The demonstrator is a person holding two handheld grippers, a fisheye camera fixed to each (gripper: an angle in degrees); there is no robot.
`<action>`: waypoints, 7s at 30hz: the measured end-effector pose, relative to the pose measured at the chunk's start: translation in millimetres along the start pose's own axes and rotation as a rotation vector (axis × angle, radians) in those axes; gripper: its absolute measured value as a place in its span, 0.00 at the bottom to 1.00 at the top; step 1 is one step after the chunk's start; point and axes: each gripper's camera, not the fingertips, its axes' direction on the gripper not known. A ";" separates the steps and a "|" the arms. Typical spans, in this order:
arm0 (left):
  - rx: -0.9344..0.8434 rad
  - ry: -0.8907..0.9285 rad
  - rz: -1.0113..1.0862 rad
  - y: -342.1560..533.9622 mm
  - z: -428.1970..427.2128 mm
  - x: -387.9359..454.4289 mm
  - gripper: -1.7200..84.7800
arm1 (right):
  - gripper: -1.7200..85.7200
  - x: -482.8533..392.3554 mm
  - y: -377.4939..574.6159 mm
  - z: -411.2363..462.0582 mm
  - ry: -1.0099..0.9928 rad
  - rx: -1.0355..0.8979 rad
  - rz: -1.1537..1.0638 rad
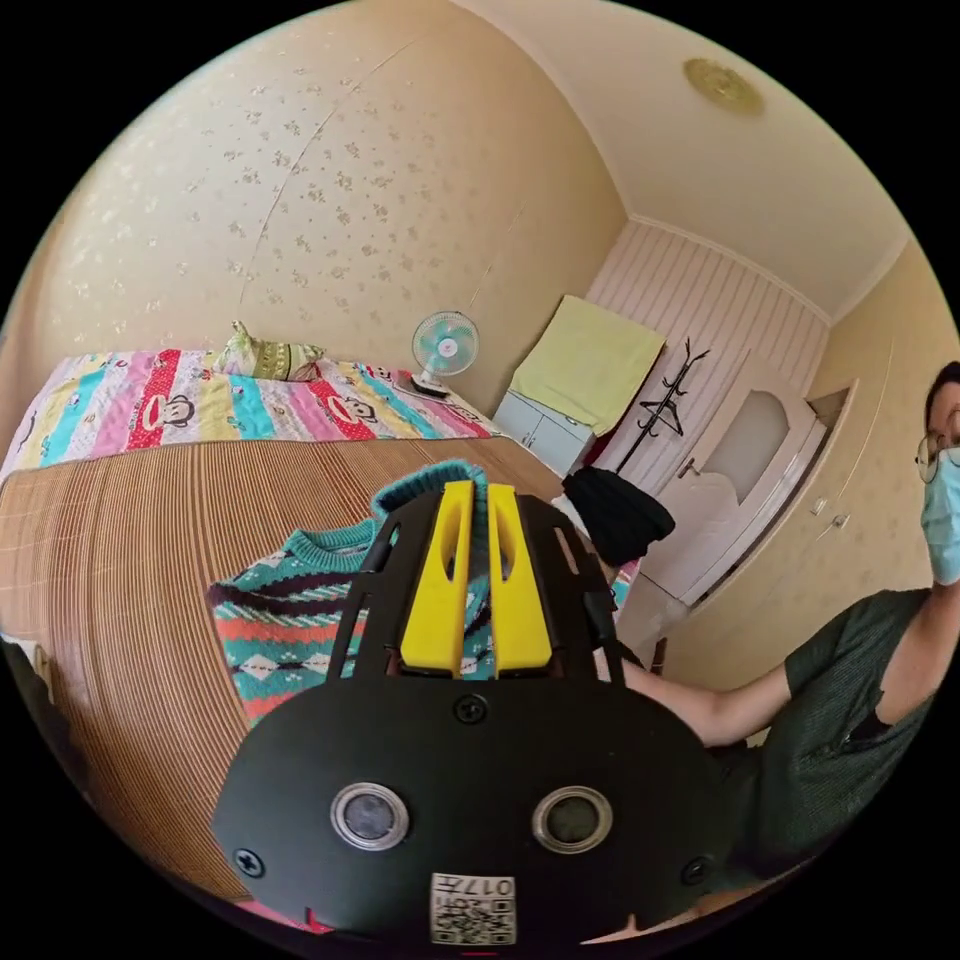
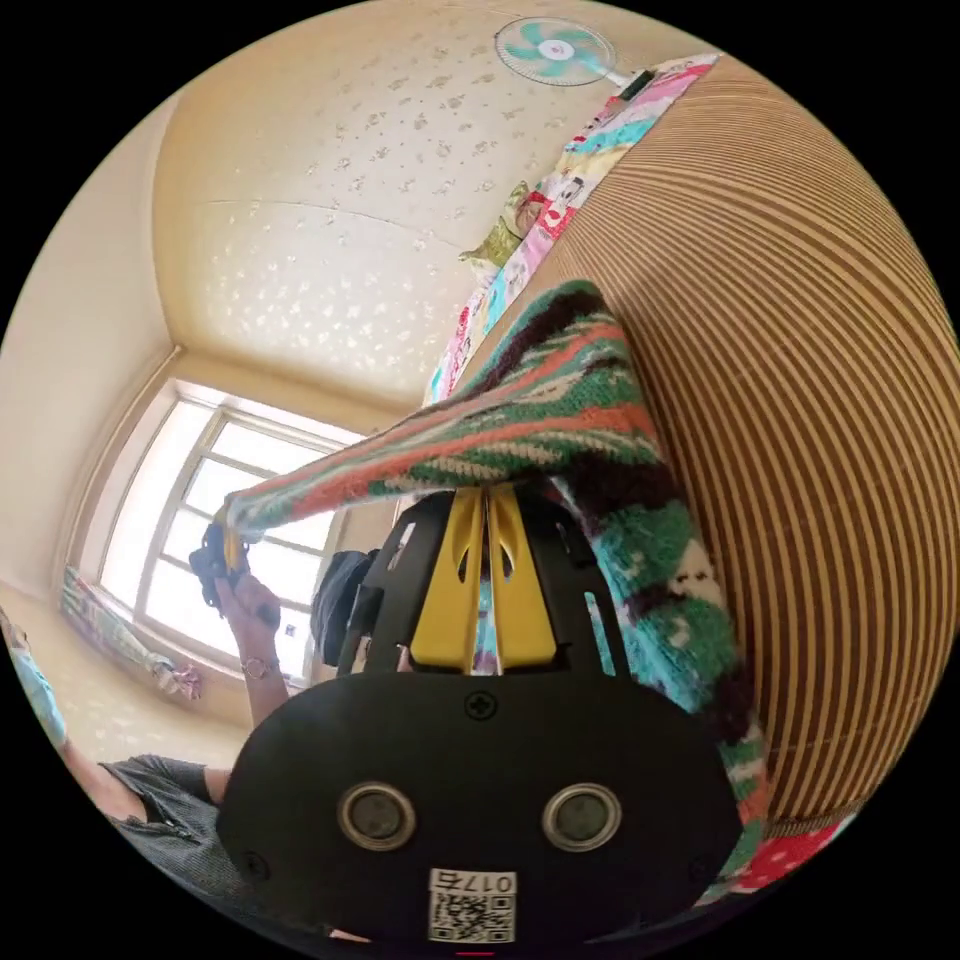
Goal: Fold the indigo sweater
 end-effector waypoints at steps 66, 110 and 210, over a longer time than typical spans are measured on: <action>0.035 0.334 -0.731 376.5 -143.5 -213.6 0.07 | 0.07 43.2 156.3 -87.2 0.026 -0.455 -0.020; -0.041 0.070 -0.911 313.0 -137.7 -276.1 0.20 | 0.07 -54.5 159.9 71.1 0.050 -0.333 -0.526; -0.027 -0.674 -0.628 387.6 -198.6 -47.0 0.14 | 0.22 -119.8 185.8 428.5 0.085 -1.203 -0.277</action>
